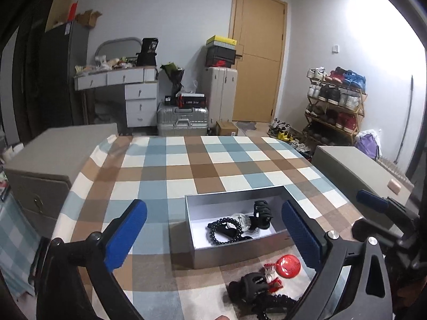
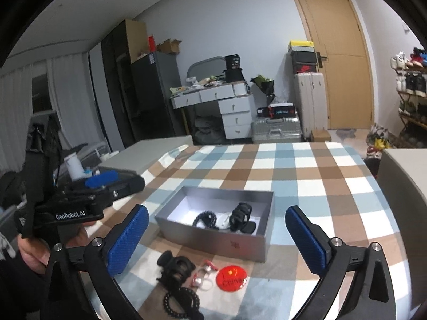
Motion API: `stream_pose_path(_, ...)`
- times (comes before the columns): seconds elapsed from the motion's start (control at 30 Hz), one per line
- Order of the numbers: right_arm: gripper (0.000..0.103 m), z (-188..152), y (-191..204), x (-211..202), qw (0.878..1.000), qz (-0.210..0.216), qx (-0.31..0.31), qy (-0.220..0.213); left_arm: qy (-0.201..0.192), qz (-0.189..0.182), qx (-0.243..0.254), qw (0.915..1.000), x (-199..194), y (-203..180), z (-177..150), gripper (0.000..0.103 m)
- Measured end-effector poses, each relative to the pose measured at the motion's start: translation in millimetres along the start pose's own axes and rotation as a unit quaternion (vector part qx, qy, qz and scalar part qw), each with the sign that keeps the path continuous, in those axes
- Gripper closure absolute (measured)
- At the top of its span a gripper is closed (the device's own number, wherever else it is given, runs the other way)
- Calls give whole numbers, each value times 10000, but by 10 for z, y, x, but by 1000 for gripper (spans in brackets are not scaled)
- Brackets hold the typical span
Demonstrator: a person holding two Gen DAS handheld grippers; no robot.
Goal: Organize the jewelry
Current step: 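Move both grippers back from the box toward the remaining items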
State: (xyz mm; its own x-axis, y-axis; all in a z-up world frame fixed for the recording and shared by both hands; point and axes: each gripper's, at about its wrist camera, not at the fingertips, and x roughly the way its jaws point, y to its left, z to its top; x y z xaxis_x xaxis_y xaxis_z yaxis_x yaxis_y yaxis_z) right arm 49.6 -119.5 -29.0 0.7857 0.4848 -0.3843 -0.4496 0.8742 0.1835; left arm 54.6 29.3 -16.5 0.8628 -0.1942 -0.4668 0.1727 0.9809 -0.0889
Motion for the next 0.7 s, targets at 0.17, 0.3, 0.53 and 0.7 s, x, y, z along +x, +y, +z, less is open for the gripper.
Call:
stream_pose_path(0.17,0,-142,76,-4,9995,-121,-210,218,121,53,-85,9999,-12,15,-104,4)
stream_pose_path(0.3,0,-292,55,62,9980,-235,-253,529,283,192,-205,9992,-32,30,-257,4)
stream_pose_path(0.53,0,-528,-20,162,9943,-304,-132,1012,650,245,-435,9966,-39,160,-490,4)
stream_pose_path(0.7,0,-645,0,168,9939,12,132,1090,1029,202,-579,9928,9,244,-706,4)
